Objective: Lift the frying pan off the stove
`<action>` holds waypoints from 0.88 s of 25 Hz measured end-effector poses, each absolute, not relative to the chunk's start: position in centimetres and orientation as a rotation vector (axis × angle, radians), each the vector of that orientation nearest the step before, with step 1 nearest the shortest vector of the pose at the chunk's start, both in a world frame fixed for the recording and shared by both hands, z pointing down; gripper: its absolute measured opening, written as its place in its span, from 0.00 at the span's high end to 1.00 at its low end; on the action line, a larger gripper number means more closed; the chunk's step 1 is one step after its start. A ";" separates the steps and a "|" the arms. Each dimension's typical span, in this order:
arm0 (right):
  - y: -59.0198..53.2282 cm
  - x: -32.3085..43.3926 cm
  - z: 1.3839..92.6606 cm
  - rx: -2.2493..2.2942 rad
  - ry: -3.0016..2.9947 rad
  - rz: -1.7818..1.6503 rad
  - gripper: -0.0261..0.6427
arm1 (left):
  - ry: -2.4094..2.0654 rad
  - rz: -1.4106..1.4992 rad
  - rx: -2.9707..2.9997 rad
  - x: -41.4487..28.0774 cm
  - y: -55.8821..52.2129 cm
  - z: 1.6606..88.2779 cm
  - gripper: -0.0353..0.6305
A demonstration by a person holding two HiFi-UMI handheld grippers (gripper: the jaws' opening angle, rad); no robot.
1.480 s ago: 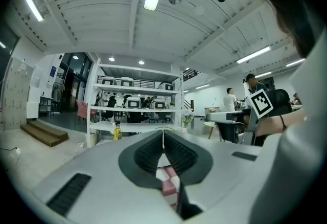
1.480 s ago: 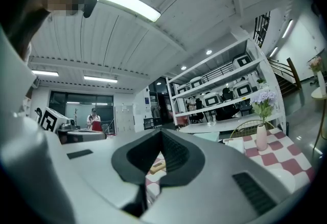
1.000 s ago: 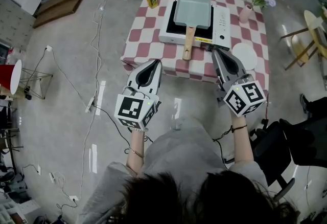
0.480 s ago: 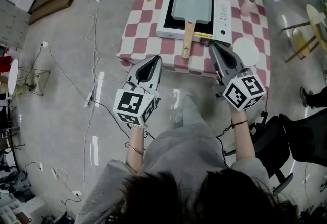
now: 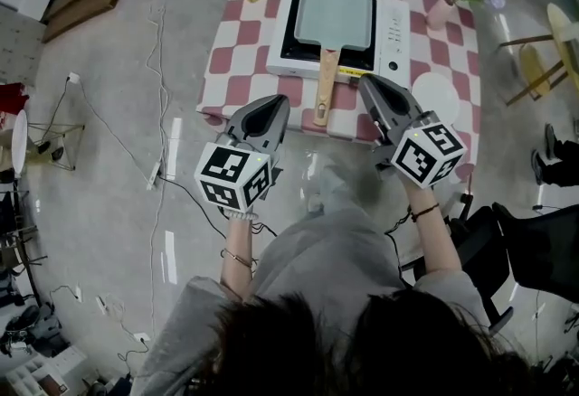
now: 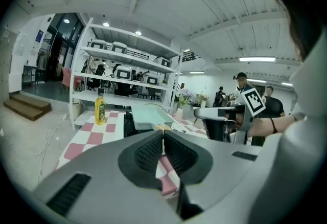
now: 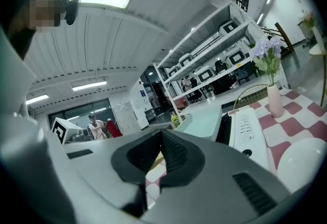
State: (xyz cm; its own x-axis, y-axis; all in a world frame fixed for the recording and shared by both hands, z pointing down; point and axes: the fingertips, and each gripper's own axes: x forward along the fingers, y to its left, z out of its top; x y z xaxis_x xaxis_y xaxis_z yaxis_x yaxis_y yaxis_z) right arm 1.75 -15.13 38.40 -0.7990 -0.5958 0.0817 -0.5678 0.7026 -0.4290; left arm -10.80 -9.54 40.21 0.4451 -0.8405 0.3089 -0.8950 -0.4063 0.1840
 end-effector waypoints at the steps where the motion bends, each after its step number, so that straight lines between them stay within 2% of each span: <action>1: -15.6 1.7 38.7 -0.960 2.835 -0.713 0.93 | -1.462 0.238 2.366 -10.7 -10.0 40.5 0.90; 12: -18.6 0.3 40.8 -0.845 2.797 -0.984 0.93 | -1.328 0.314 2.250 -10.7 -13.4 43.0 0.90; 22: -20.2 -0.3 42.6 -0.722 2.669 -1.317 0.93 | -1.193 0.211 2.159 -10.3 -14.6 44.2 0.90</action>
State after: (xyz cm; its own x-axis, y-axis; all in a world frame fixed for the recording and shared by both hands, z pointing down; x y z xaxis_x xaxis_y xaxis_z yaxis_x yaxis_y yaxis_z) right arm -0.32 -20.17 42.64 -0.8860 -0.4441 0.1335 -0.3762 0.5198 -0.7670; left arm -10.29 -14.59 44.21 0.5720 -0.6983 0.4303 -0.8035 -0.3714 0.4653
